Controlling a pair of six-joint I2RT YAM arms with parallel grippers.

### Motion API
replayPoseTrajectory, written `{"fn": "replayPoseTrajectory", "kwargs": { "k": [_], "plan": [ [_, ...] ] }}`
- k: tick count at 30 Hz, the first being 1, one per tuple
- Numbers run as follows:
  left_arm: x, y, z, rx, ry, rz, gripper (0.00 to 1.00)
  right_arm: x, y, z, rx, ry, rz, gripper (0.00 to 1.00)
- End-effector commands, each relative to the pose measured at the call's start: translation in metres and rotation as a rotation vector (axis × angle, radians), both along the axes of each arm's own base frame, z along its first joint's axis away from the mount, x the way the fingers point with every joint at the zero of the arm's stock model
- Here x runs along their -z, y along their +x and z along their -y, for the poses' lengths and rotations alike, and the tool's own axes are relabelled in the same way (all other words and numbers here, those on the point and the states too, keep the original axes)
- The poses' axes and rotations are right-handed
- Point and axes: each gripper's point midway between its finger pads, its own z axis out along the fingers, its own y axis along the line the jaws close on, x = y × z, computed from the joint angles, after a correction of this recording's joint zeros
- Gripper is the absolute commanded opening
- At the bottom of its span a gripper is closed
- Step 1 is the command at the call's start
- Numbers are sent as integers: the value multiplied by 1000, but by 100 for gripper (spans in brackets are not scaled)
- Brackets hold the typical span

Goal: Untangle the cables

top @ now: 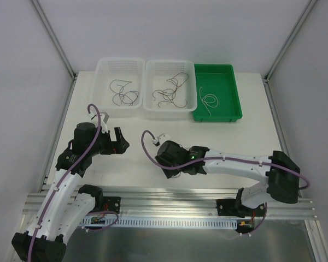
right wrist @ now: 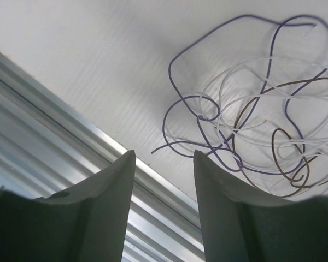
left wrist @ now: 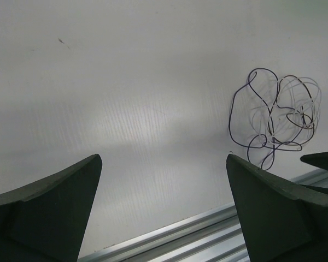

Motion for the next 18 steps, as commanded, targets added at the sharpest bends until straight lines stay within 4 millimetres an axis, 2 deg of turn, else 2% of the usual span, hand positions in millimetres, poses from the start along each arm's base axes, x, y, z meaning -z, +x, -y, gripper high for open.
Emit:
{"fn": "replayPoseTrajectory", "kwargs": {
  "k": [1,5,10,14,18],
  "plan": [
    [3,-1,11,57,-26,-10,99,-51,3,4,-7,99,71,52],
    [9,-3,18,92,-46,-50,99,-59,11,24,10,65,137,52],
    [13,-4,23,122,-61,-83,99,-34,17,44,-14,-22,140,53],
    [18,-6,26,135,-67,-107,99,-14,24,50,-26,-46,116,53],
    [19,-5,26,135,-67,-112,99,0,27,40,-57,-36,92,52]
  ]
}}
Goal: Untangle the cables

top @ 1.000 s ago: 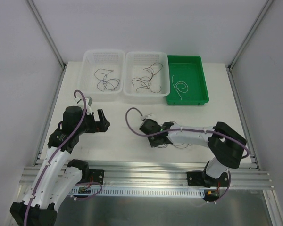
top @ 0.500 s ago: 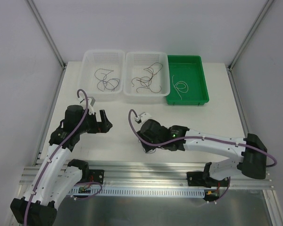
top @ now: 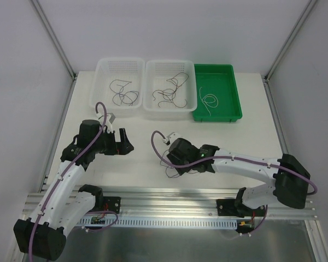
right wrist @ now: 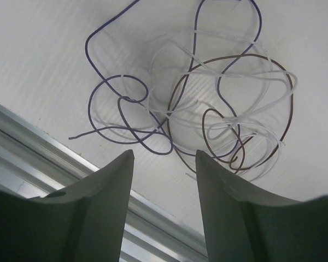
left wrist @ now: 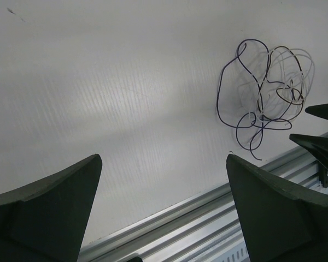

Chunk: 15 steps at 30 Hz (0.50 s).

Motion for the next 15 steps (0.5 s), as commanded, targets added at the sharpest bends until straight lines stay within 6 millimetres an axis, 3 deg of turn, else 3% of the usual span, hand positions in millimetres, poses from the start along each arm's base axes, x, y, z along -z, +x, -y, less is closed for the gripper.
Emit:
{"fn": "replayPoseTrajectory", "kwargs": {
  "k": [1,7,11,12,14,15],
  "plan": [
    [1,0,6,38,-14,9,99,5,5,-18,-82,27,8,52],
    [5,-1,6,41,-13,-6,99,20,5,-34,-135,31,-26,46],
    [5,-1,6,39,-12,-7,99,15,8,-35,-133,30,-10,24],
    [5,-1,6,40,-13,-8,99,10,9,-35,-134,32,-5,13],
    [6,-1,6,38,-12,-13,99,-4,9,-32,-130,39,8,1],
    [7,-1,6,37,-10,-14,99,-17,11,-35,-130,62,21,1]
  ]
}}
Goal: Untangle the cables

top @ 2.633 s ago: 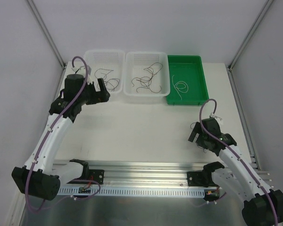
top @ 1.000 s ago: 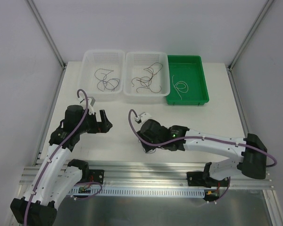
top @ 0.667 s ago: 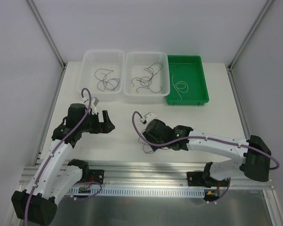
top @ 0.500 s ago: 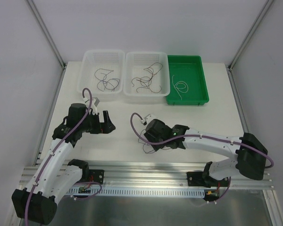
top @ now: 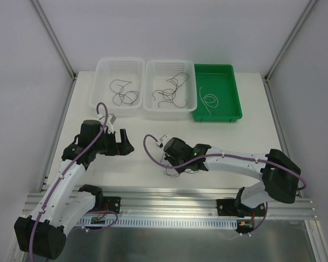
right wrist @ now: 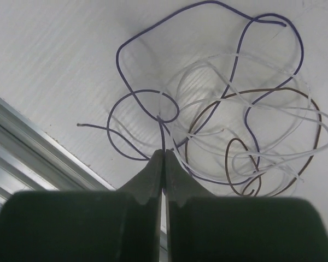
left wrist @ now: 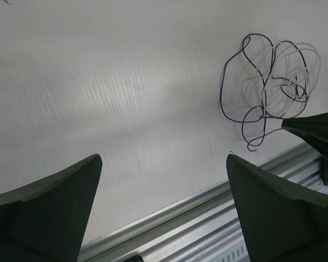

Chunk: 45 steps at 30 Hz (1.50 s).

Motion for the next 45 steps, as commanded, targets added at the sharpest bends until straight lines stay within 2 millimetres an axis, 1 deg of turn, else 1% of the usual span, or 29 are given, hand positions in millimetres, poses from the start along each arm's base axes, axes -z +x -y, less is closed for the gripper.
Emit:
{"fn": "replayPoseTrajectory", "kwargs": {
  "k": [1,3,4,5,6,7,9,11,12,15,16,19,21,23,24,26,28,30,31,32,35,36,38,39,41,42,43,44,45],
  "plan": [
    [-2,1,5,33,-13,17,99,-52,9,-14,-11,105,62,1],
    [-1,1,5,30,-12,17,99,-80,4,-15,-41,151,80,1],
    [-2,2,4,27,-10,20,99,-99,5,-19,-55,184,108,1],
    [-1,2,4,25,-7,18,99,-120,2,-19,-62,228,137,1],
    [-1,1,4,24,-8,16,99,-130,1,-15,-61,236,148,1],
    [-1,1,4,25,-9,18,99,-150,4,-16,-54,272,177,1],
    [-2,1,4,24,-10,19,99,-179,1,-9,-50,327,215,1],
    [-2,1,4,24,-11,21,99,-208,-1,-8,-56,397,254,1],
    [-3,1,5,24,-15,19,99,-228,-3,-4,-58,459,284,1],
    [-3,0,6,29,-19,22,99,-255,-1,3,-26,554,346,1],
    [-4,1,6,30,-20,23,99,-265,3,13,11,575,383,1],
    [-7,0,9,43,-35,27,99,-275,8,24,61,620,434,1],
    [-9,-2,12,52,-58,26,99,-271,11,29,109,610,432,1],
    [-15,-5,21,76,-106,32,99,-263,18,35,167,575,440,1],
    [-13,-8,24,74,-131,18,99,-260,20,35,196,572,432,1],
    [-18,-12,34,103,-162,34,99,-256,27,39,241,546,450,1],
    [-18,-17,41,99,-183,30,99,-259,29,38,271,563,442,1],
    [-18,-21,53,97,-189,51,99,-260,32,41,303,554,450,1],
    [-17,-22,58,98,-194,59,99,-266,36,46,335,557,469,1],
    [-14,-27,67,119,-186,68,99,-267,38,49,343,550,475,1],
    [-7,-27,86,119,-219,87,99,-271,38,52,345,545,478,1],
    [-4,-31,94,137,-211,97,99,-271,39,53,348,539,477,1],
    [-10,-28,108,164,-205,151,98,-266,38,53,346,525,467,1],
    [-12,-37,120,234,-182,187,98,-265,37,53,344,524,462,1],
    [-12,-27,126,234,-99,260,98,-262,35,50,336,533,446,1],
    [-20,-25,133,272,-60,324,98,-259,34,50,336,532,438,1],
    [-16,-29,142,309,-15,346,98,-257,33,49,332,537,431,1],
    [-26,-27,151,330,-10,389,98,-257,34,48,335,544,428,1],
    [-31,-25,157,362,12,437,98,-255,33,47,335,544,423,1]
  ]
}}
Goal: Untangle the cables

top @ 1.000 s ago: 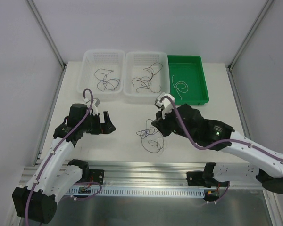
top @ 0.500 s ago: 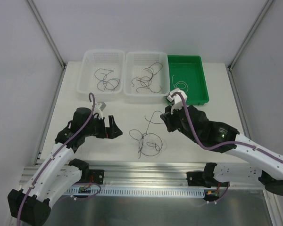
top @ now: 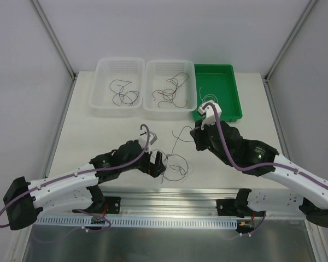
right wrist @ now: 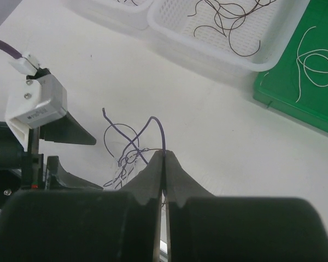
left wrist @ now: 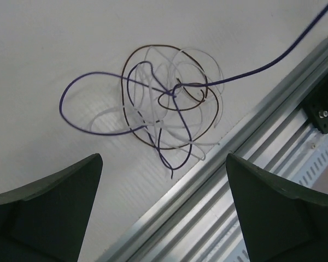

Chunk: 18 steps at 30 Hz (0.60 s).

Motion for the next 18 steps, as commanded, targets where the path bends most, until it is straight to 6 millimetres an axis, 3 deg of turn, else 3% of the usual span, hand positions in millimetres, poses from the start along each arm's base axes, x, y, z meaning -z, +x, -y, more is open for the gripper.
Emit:
{"fn": "replayPoseTrajectory", "kwargs": {
  "k": [1,3,7,10,13,14,15,17,18],
  "plan": [
    [-46,30,30,13,0,280,96,-6,-1,-1,6,52,-9,1],
    [-57,35,43,34,-18,339,95,-4,-2,-2,3,55,-15,1],
    [-52,45,58,46,4,383,89,0,-4,-4,-7,62,-28,1],
    [-48,52,67,43,20,402,81,2,-6,-4,-11,68,-32,1],
    [-47,52,76,58,15,411,66,5,-5,-2,-6,73,-36,2],
    [-45,51,78,64,20,411,57,9,-6,-2,-6,69,-41,2],
    [-48,51,81,65,17,415,31,10,-5,-2,-3,69,-43,2],
    [-48,51,81,68,20,413,7,14,-4,2,11,67,-46,3],
    [-52,51,81,62,11,412,0,22,-3,3,21,56,-58,4]
  ]
}}
